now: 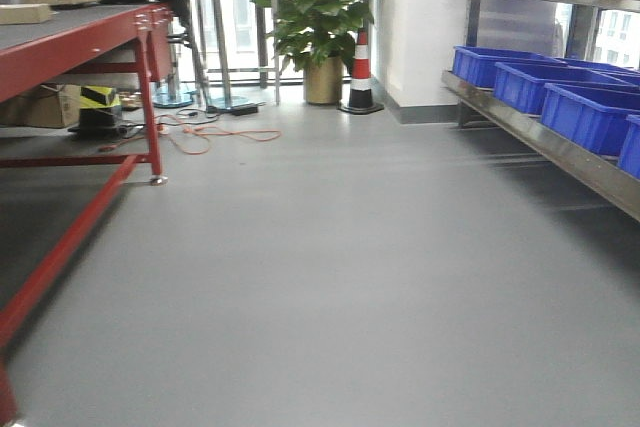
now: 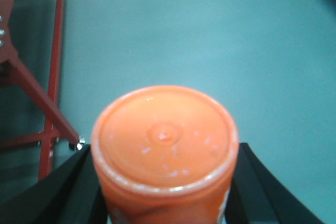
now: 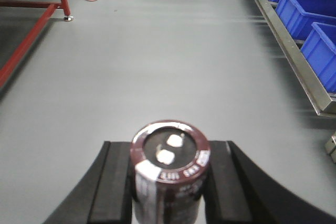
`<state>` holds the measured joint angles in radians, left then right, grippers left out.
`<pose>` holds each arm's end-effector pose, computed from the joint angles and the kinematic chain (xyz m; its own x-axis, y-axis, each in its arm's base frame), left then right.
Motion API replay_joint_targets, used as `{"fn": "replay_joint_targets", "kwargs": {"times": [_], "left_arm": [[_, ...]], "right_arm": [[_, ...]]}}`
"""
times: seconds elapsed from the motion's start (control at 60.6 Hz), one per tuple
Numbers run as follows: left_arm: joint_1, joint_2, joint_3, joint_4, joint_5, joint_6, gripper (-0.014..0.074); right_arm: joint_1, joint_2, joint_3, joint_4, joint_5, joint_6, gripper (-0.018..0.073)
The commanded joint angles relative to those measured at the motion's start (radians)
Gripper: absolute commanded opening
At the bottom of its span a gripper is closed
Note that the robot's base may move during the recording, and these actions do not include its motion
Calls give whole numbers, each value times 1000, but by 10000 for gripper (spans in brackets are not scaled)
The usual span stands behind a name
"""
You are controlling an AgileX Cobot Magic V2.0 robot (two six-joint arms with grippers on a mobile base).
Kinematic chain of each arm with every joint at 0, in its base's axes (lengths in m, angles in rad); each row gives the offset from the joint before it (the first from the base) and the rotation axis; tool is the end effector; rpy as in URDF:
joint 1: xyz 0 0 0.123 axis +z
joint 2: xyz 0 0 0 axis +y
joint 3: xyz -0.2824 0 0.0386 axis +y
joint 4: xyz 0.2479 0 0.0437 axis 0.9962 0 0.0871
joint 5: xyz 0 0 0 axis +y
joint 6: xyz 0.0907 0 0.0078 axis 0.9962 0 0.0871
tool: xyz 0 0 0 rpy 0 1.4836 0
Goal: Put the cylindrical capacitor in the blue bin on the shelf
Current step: 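Drive the base up to the steel shelf of blue bins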
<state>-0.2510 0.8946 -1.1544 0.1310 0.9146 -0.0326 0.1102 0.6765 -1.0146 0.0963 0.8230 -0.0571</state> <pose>0.1556 -0.0302 0.4249 -0.5091 0.1794 -0.8418 0.1867 0.9778 0.0955 0.1057 0.0182 0.4183 -0.3843 -0.0340 -0.9226 -0.1711 0.9846 0.0350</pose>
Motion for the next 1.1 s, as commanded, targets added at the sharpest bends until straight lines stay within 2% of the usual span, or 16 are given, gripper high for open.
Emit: {"fn": "replay_joint_targets", "kwargs": {"times": [0.0, 1.088], "left_arm": [[-3, -3, 0, 0, -20, -4, -111], [-3, -3, 0, 13, -20, -4, -111]], "right_arm": [[2, 0, -9, -4, -23, -4, -70], [2, 0, -9, -4, -23, -4, -70]]}}
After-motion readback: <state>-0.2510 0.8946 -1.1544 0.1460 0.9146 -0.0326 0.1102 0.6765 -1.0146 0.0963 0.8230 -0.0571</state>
